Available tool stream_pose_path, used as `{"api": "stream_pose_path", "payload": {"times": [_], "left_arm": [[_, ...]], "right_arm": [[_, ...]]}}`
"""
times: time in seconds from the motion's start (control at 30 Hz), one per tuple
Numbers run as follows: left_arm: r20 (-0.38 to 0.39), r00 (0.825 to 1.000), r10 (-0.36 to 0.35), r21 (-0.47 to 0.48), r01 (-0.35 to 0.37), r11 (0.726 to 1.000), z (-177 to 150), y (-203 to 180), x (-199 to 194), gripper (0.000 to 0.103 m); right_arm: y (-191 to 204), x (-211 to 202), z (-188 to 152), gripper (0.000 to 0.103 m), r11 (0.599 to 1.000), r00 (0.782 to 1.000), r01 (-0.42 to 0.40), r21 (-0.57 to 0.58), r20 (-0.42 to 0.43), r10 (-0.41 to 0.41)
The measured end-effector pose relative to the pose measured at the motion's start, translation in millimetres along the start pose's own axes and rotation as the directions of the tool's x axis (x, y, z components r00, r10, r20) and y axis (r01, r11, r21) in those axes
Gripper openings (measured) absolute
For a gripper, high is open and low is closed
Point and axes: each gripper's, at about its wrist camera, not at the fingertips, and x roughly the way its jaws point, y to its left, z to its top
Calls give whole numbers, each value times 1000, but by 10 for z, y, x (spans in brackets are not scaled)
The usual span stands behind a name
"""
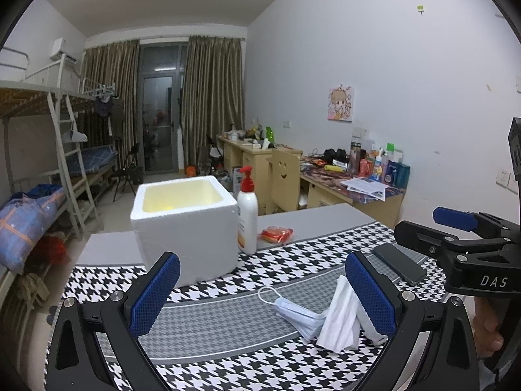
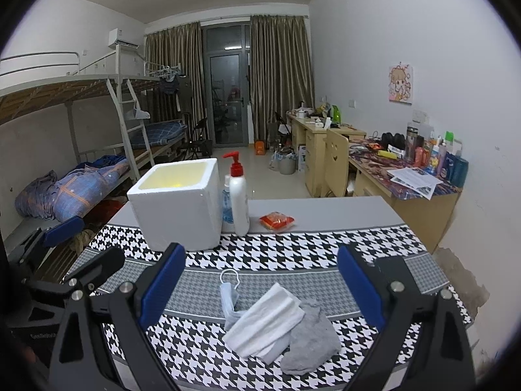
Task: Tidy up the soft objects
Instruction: 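Move both grippers toward the white paper towel and grey sock on the runner, then close the left gripper on the white paper towel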
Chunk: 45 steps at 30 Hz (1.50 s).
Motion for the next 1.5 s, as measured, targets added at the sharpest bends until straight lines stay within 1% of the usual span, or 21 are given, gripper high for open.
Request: {"api": "stream_pose_path", "payload": {"times": [0.47, 0.63, 0.97, 1.07, 1.27, 1.37, 1.5], "left_arm": [[-24, 999, -32, 14, 32, 999, -143, -144, 200, 102], [-32, 998, -57, 19, 58, 998, -193, -194, 244, 102], [-51, 996, -74, 35, 76, 996, -306, -294, 345, 102], [-61, 994, -87, 31, 89, 996, -354, -325, 381, 102], [-84, 992, -96, 32, 98, 995, -420, -360, 462, 102], [-88, 992, -88, 40, 91, 995, -458, -384, 509, 102], [-107, 989, -100, 33, 104, 994, -514, -399, 573, 102]], "right_arm": [[-190, 2, -157, 97, 998, 999, 53, 20, -13, -53], [-269, 30, -214, 96, 998, 998, 56, 40, -26, -55], [-413, 53, -347, 96, 994, 996, 87, 73, -42, -84], [-440, 56, -394, 96, 993, 995, 94, 71, -47, -91], [-508, 80, -493, 96, 991, 994, 104, 82, -52, -100], [-540, 105, -542, 96, 990, 992, 112, 83, -61, -107], [-556, 131, -608, 96, 989, 990, 124, 83, -72, -119]]}}
